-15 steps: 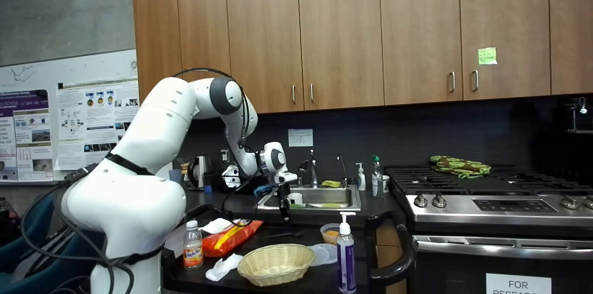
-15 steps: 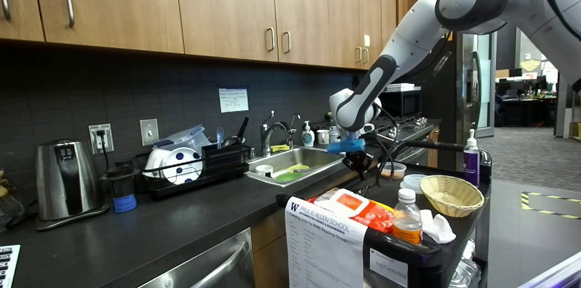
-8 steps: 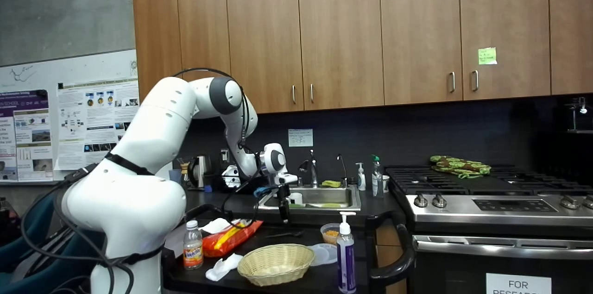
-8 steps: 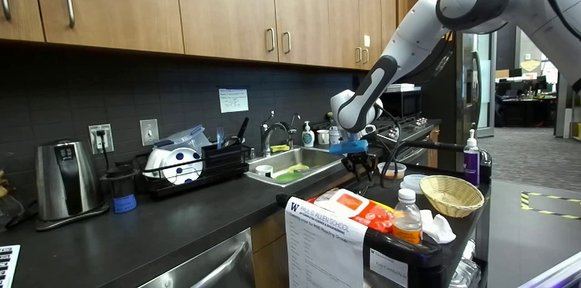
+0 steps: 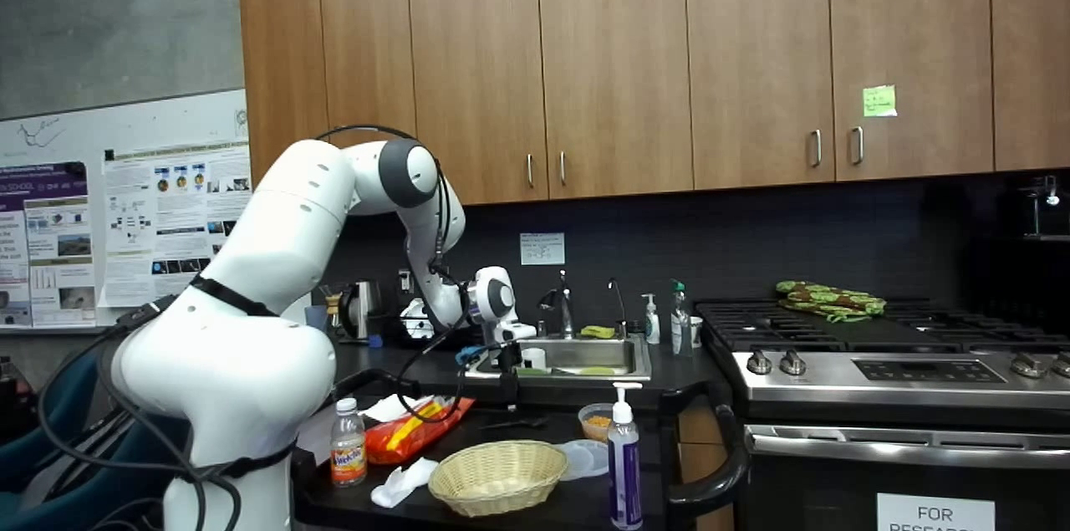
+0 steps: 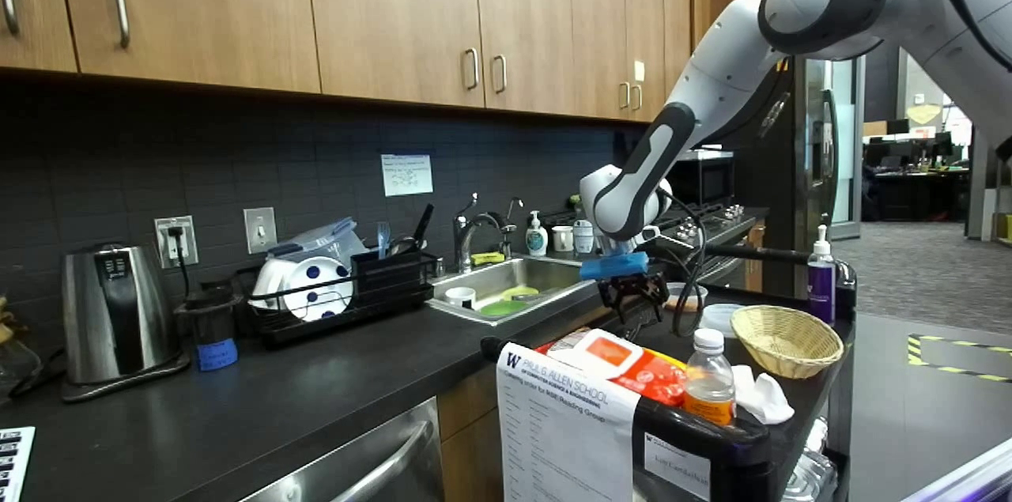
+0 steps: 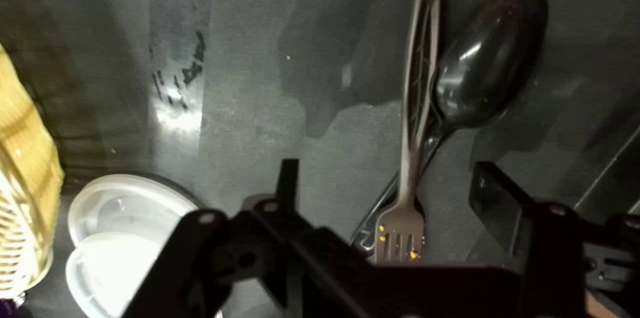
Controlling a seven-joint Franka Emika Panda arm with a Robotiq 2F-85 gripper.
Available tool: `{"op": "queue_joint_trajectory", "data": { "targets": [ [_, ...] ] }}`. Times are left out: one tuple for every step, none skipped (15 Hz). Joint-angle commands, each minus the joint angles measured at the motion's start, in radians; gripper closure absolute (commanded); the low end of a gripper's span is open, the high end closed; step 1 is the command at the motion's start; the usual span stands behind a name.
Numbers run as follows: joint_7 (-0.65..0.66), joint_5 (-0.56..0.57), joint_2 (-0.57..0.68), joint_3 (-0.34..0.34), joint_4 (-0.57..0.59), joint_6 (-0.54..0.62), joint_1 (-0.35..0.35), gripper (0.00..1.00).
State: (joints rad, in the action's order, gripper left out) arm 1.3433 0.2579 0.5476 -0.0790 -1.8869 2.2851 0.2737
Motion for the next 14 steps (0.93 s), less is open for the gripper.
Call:
{"op": "queue_joint_trajectory", "data": {
  "targets": [
    [-0.016,-0.002,-0.006,0.008,-0.024,0.025,-0.011,0.44],
    [-0.017,-0.001,-0.005,0.008,-0.026,0.028,-0.011,0.50],
    [-0.019,-0.002,-0.005,0.008,-0.029,0.030,-0.011,0.59],
    [-0.021,-0.002,-0.005,0.008,-0.029,0.034,-0.011,0.67],
    [-0.022,-0.003,-0.005,0.008,-0.028,0.036,-0.011,0.77],
    [-0.024,-0.003,-0.006,0.008,-0.029,0.038,-0.011,0.83],
    [-0.027,-0.002,-0.008,0.008,-0.028,0.039,-0.011,0.90],
    [-0.030,-0.001,-0.010,0.008,-0.028,0.040,-0.010,0.98],
    [-0.034,0.001,-0.013,0.007,-0.028,0.041,-0.009,1.00],
    [-0.039,0.003,-0.018,0.007,-0.029,0.042,-0.007,1.00],
    [-0.042,0.005,-0.024,0.006,-0.029,0.042,-0.006,1.00],
    [-0.043,0.006,-0.028,0.005,-0.030,0.047,-0.005,1.00],
    [-0.046,0.010,-0.032,0.004,-0.032,0.048,-0.003,1.00],
    [-0.052,0.010,-0.033,0.004,-0.033,0.052,-0.003,1.00]
  ]
}}
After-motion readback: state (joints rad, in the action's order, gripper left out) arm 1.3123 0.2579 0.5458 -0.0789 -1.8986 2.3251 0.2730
